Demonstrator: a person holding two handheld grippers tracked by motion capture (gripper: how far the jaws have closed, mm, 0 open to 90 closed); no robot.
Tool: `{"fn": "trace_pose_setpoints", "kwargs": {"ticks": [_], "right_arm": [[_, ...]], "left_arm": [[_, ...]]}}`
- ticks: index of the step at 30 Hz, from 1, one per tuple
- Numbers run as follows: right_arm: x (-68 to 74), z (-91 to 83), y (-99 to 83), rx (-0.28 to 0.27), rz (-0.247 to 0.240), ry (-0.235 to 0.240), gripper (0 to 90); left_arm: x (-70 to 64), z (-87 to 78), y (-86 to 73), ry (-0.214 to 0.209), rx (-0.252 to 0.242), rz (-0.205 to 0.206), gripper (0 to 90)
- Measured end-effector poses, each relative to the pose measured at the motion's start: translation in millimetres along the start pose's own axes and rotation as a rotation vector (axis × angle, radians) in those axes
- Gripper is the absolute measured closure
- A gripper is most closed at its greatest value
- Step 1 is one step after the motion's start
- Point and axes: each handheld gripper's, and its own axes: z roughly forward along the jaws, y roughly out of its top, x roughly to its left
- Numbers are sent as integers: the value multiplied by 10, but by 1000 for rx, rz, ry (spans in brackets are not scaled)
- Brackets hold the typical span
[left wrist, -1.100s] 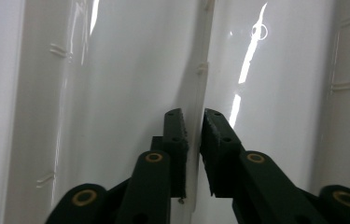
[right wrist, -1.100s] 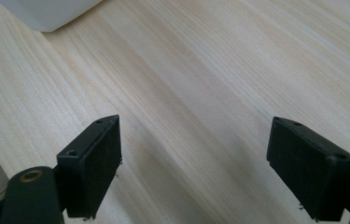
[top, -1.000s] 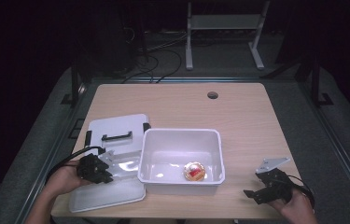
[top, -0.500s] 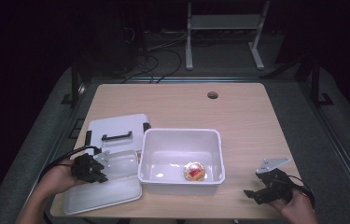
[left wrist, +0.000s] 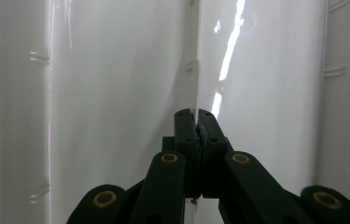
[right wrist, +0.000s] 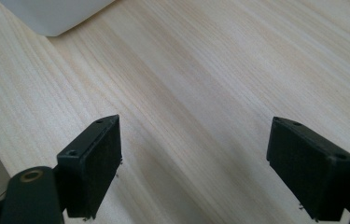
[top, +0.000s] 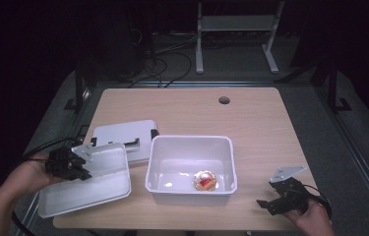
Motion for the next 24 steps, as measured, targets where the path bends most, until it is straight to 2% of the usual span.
{"fn": "trace_pose_setpoints", "kwargs": {"ticks": [7,11,18,22,24], "right_arm": [[5,7,5,1,-1,1,174],[4,6,5,1,0,0,174],[1,1,-1,0,0,0,174],[3,11,2,3,1,0,174],[4,13,4,6,-1,0,174]], "left_arm": [[25,-332,126,27,-34,16,893],[28,-456,261,38,-53,48,893],[33,-524,559,33,-70,85,893],[29,-532,747,6,-102,115,893],[27,-526,841,3,-95,127,893]]}}
